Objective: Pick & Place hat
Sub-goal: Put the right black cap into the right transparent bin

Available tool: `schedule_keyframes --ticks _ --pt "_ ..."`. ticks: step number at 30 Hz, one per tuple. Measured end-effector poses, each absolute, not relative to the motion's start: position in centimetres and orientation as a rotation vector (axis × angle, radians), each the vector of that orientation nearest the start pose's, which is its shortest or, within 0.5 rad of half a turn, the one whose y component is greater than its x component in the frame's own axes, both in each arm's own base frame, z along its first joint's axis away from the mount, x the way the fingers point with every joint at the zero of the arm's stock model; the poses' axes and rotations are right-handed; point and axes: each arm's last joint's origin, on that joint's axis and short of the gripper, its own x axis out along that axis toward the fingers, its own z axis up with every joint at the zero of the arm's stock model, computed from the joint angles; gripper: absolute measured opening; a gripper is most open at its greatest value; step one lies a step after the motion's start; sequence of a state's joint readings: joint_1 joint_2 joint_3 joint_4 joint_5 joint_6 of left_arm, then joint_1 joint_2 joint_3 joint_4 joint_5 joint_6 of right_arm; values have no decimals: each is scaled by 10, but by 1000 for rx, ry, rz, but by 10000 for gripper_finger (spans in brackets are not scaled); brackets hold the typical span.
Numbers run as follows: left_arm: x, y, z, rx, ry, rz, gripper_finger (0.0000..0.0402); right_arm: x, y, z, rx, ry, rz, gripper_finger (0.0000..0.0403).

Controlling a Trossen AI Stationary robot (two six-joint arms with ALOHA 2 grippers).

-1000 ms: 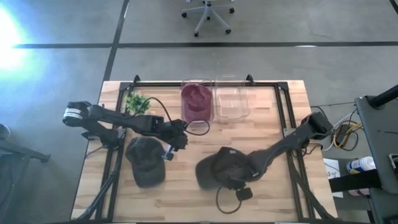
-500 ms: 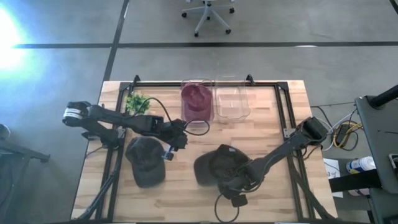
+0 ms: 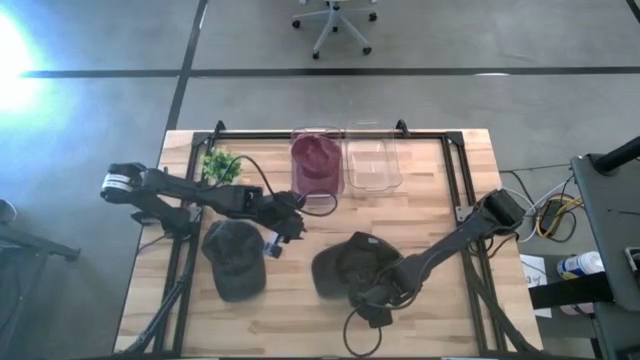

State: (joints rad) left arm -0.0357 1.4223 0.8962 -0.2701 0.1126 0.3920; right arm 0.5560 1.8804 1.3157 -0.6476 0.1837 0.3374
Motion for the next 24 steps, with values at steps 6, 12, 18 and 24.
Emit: schedule_keyframes --ticks 6,12,18,24 --pt "295 -14 230 337 682 -292 94 328 195 166 -152 1140 143 128" --pt "298 -15 227 299 681 -291 94 339 195 146 -119 1199 144 122" --pt "302 -15 217 240 722 -274 94 335 189 164 -93 1222 127 60" --pt "302 -15 218 205 725 -260 94 330 171 199 64 1184 42 17"
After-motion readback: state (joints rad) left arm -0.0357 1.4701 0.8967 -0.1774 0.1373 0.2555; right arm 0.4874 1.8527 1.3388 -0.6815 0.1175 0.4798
